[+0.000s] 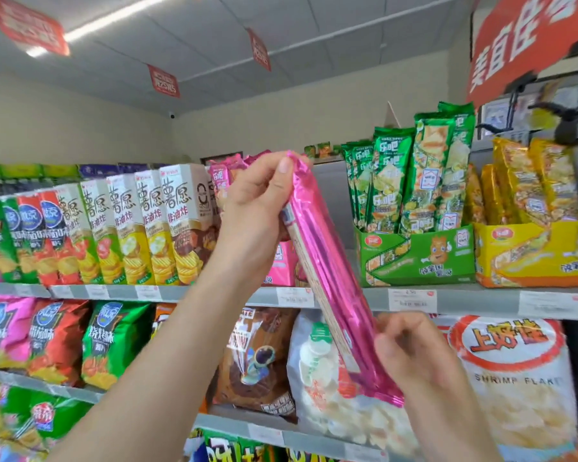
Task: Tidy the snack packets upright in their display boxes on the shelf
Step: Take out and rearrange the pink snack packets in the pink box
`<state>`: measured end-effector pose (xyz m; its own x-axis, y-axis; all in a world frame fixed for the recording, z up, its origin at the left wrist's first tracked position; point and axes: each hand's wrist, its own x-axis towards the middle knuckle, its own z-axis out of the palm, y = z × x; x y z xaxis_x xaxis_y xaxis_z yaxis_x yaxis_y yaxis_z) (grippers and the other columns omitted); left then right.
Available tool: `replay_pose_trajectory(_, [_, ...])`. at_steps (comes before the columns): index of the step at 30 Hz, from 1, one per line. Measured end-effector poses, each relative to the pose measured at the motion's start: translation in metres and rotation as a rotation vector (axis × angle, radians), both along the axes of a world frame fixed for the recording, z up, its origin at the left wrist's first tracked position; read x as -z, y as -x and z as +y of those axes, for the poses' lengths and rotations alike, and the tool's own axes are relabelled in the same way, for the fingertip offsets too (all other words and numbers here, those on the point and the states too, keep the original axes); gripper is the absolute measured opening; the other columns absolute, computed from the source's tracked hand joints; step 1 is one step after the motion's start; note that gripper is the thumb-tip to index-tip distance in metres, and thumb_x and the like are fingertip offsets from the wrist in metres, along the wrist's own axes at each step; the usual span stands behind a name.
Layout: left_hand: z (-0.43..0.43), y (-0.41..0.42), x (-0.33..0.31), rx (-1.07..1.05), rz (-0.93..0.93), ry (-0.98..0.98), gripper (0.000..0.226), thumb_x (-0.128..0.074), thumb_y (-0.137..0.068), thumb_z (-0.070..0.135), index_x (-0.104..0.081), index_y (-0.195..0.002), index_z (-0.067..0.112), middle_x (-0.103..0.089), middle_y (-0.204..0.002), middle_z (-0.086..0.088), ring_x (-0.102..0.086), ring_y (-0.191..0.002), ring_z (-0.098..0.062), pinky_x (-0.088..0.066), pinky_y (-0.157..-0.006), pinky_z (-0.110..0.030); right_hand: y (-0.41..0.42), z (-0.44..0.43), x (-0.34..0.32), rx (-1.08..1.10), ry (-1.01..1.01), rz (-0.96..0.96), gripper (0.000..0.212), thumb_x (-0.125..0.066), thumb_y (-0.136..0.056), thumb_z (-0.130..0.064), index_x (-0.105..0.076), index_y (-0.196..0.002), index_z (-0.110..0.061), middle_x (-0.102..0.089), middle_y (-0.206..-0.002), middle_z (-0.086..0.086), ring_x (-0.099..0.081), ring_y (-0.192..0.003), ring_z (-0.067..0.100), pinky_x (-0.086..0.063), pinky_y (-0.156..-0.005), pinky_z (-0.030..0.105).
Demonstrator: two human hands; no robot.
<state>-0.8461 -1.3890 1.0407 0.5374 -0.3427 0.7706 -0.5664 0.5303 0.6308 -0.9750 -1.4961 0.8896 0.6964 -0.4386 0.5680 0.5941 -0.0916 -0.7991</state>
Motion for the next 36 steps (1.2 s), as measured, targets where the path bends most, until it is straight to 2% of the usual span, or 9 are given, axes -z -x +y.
replay_pose_trajectory(5, [-0.014, 0.008, -0.018, 0.211, -0.033, -0.116, 0.021, -0.053, -0.095, 0.025, -0.069, -0.081, 0.024, -0.051, -0.080, -0.018, -0.047, -0.074, -0.034, -0.040, -0.070, -0.040, -0.030, 0.001, -0.054, -0.211, 0.194, 0.268, 0.039, -0.038, -0.102, -0.003, -0.038, -0.141, 0.000, -0.066, -0.122, 0.012, -0.071, -0.081, 0.014, -0.047, -0.043, 0.013])
replay_pose_trajectory(7, [-0.010, -0.001, -0.033, 0.042, -0.261, -0.114, 0.021, -0.051, -0.095, 0.023, -0.068, -0.083, 0.023, -0.060, -0.081, -0.008, -0.056, -0.076, -0.024, -0.046, -0.075, -0.036, -0.035, -0.012, -0.066, -0.299, -0.160, 0.229, 0.035, -0.026, -0.105, -0.002, -0.050, -0.131, 0.001, -0.060, -0.128, 0.018, -0.065, -0.101, 0.022, -0.052, -0.078, 0.020])
replay_pose_trajectory(9, [0.000, -0.020, -0.052, -0.495, -0.727, -0.112, 0.020, -0.052, -0.095, 0.024, -0.069, -0.086, 0.018, -0.062, -0.083, 0.001, -0.057, -0.081, -0.017, -0.046, -0.077, -0.032, -0.042, -0.011, -0.095, -0.304, -0.284, 0.265, 0.036, -0.025, -0.107, -0.010, -0.055, -0.087, -0.010, -0.069, -0.078, 0.007, -0.070, -0.095, 0.013, -0.050, -0.084, 0.018])
replay_pose_trajectory(12, [0.021, -0.054, -0.079, -1.060, -0.876, -0.228, 0.039, -0.042, -0.092, 0.043, -0.071, -0.098, 0.017, -0.059, -0.095, -0.003, -0.051, -0.095, -0.023, -0.041, -0.081, -0.033, -0.060, -0.009, -0.128, -0.158, -0.122, 0.122, 0.042, -0.030, -0.105, -0.020, -0.042, -0.067, -0.009, -0.044, -0.027, -0.002, -0.048, -0.026, -0.001, -0.037, -0.034, 0.008])
replay_pose_trajectory(17, [0.022, -0.085, -0.066, -1.104, -0.835, -0.691, 0.065, -0.022, -0.084, 0.065, -0.067, -0.118, 0.032, -0.064, -0.111, 0.000, -0.050, -0.106, -0.022, -0.045, -0.089, -0.038, -0.082, -0.011, -0.146, -0.136, 0.007, -0.174, 0.036, -0.065, -0.084, -0.048, -0.059, -0.117, -0.038, -0.075, -0.099, -0.006, -0.073, -0.087, 0.013, -0.059, -0.070, 0.031])
replay_pose_trajectory(21, [0.016, -0.097, -0.058, -1.151, -0.914, -0.771, 0.058, -0.035, -0.087, 0.064, -0.060, -0.127, 0.030, -0.066, -0.115, 0.003, -0.052, -0.108, -0.024, -0.047, -0.089, -0.038, -0.117, -0.020, -0.176, 0.447, 0.200, -0.359, 0.030, -0.069, -0.084, -0.030, -0.047, -0.102, -0.040, -0.065, -0.100, -0.009, -0.066, -0.086, 0.003, -0.051, -0.079, 0.027])
replay_pose_trajectory(25, [0.012, -0.107, -0.056, -0.980, -0.849, -0.618, 0.039, -0.063, -0.085, 0.048, -0.065, -0.117, 0.027, -0.062, -0.105, 0.003, -0.058, -0.096, -0.017, -0.041, -0.078, -0.027, -0.154, -0.033, -0.186, 0.461, 0.130, -0.484, 0.036, -0.070, -0.081, -0.023, -0.041, -0.100, -0.033, -0.059, -0.099, -0.007, -0.061, -0.082, -0.002, -0.048, -0.076, 0.017])
replay_pose_trajectory(31, [0.011, -0.116, -0.060, -0.729, -0.676, -0.562, 0.027, -0.073, -0.075, 0.036, -0.065, -0.100, 0.031, -0.058, -0.099, 0.007, -0.051, -0.088, 0.000, -0.033, -0.077, -0.001, -0.199, -0.038, -0.179, 0.506, 0.119, -0.364, 0.038, -0.074, -0.083, -0.017, -0.042, -0.105, -0.021, -0.060, -0.092, -0.011, -0.061, -0.075, -0.009, -0.045, -0.065, 0.007])
replay_pose_trajectory(36, [0.007, -0.117, -0.060, -0.658, -0.624, -0.560, 0.026, -0.071, -0.077, 0.032, -0.064, -0.102, 0.032, -0.062, -0.093, 0.018, -0.055, -0.077, 0.008, -0.041, -0.070, -0.013, -0.211, -0.041, -0.163, 0.408, 0.209, 0.122, 0.039, -0.073, -0.083, -0.030, -0.044, -0.106, -0.017, -0.064, -0.094, 0.001, -0.066, -0.084, 0.017, -0.056, -0.079, 0.048])
